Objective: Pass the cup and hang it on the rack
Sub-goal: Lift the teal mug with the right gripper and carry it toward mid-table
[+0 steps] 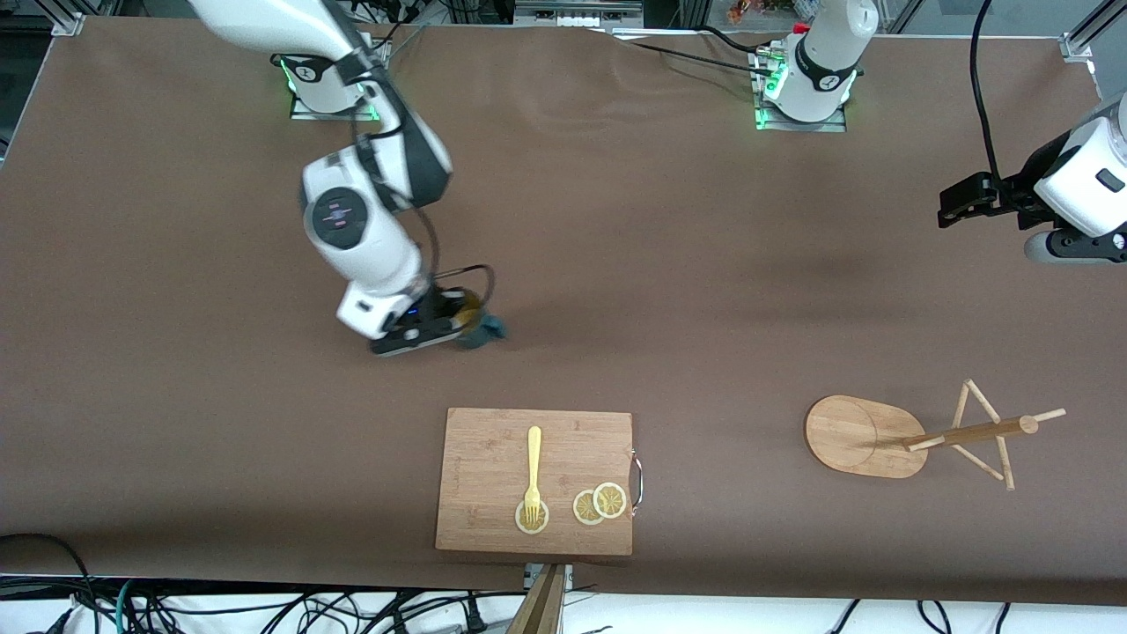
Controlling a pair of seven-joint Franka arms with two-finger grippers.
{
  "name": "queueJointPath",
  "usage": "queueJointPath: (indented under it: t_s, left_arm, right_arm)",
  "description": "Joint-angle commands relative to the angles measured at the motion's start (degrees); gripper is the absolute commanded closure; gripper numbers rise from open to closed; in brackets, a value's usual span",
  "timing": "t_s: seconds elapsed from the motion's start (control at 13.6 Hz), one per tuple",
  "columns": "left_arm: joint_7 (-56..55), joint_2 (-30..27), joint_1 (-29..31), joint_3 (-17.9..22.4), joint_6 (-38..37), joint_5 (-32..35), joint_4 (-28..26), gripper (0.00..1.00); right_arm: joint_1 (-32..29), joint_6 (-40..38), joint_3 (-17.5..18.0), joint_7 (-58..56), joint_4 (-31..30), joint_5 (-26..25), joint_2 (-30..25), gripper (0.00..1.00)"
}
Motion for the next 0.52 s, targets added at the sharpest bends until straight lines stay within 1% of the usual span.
queueJointPath:
  t_s: [0.0,0.15,0.29,0.37,0.44]
  left_arm:
    - [0.94,0.7,0.49,-0.14,-0.51,-1.41,1.69,0.0]
    - [0.94,0.7,0.49,-0.14,-0.51,-1.41,1.69,0.0]
    - [0.94,0.7,0.49,-0.14,-0.51,-1.41,1.69,0.0]
    - [0.94,0.7,0.4,-0.14,-0.51,-1.5,1.69,0.0]
    - [0.86,0.7,0.4,-0.14,-0.51,-1.41,1.69,0.0]
  right_arm:
    - [8.48,-3.36,-0.8,8.91,14.3,-0.15,10.97,1.0]
    - [13.5,-3.46,-0.89,13.76,23.19,-0.24,17.83,1.0]
    - [17.98,-3.37,-1.06,14.39,29.52,-0.24,22.68,1.0]
    - [19.84,-3.37,-1.24,15.61,31.47,-0.24,24.0,1.0]
    - [20.81,-3.2,-1.24,16.84,31.84,-0.41,24.37,1.0]
